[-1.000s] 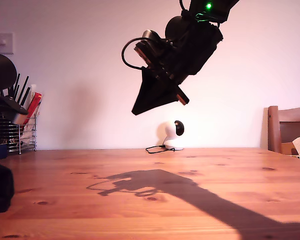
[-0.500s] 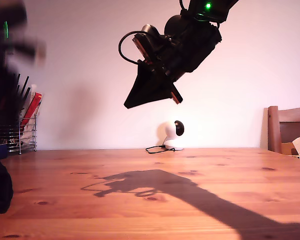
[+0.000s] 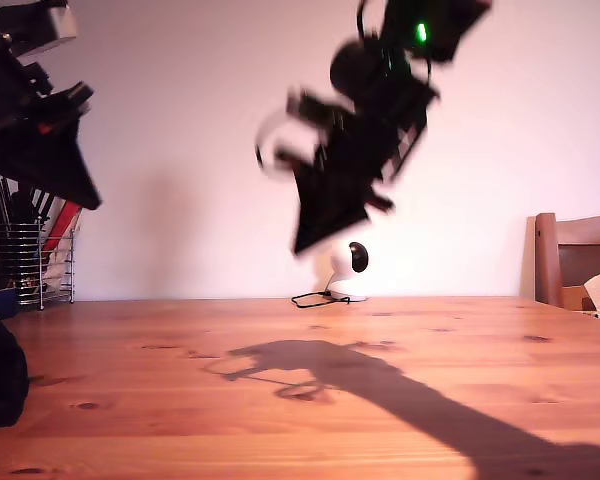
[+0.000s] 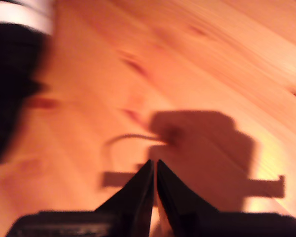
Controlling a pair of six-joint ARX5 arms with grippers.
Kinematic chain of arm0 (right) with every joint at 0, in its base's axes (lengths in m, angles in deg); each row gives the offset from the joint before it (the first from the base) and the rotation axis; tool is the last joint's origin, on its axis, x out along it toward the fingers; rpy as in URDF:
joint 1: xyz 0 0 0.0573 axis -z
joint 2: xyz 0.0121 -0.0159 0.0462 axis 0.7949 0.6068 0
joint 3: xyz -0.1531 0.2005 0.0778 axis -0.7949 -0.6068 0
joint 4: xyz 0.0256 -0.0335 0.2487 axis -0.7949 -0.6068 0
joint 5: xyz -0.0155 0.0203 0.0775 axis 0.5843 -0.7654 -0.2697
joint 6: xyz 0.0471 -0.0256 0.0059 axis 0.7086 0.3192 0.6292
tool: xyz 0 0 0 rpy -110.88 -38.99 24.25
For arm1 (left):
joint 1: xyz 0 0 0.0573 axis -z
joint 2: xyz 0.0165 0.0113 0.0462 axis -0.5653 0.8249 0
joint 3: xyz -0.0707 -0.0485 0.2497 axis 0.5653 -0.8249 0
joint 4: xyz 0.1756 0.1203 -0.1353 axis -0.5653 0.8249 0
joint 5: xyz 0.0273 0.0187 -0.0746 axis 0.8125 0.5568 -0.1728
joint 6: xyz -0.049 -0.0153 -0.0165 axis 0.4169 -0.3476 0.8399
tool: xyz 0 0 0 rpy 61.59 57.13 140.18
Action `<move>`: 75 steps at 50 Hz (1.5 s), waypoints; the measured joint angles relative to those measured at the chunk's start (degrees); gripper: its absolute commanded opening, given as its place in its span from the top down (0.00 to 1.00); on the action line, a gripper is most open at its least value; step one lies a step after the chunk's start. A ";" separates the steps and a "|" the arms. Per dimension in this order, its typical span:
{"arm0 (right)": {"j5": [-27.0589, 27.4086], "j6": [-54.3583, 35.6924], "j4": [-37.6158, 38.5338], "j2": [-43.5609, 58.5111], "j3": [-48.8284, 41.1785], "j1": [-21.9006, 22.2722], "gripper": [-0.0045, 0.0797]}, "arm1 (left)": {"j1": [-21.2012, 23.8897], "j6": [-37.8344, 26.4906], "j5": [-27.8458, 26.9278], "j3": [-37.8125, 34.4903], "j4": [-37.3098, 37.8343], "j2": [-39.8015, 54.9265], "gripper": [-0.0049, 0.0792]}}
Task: Fold the shorts in front of you. After folding it, place it to the left side.
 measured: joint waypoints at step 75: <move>20.76 3.72 36.68 -69.22 -61.18 -9.57 0.96 | -0.09 10.51 -5.11 -26.75 -12.35 -50.07 0.96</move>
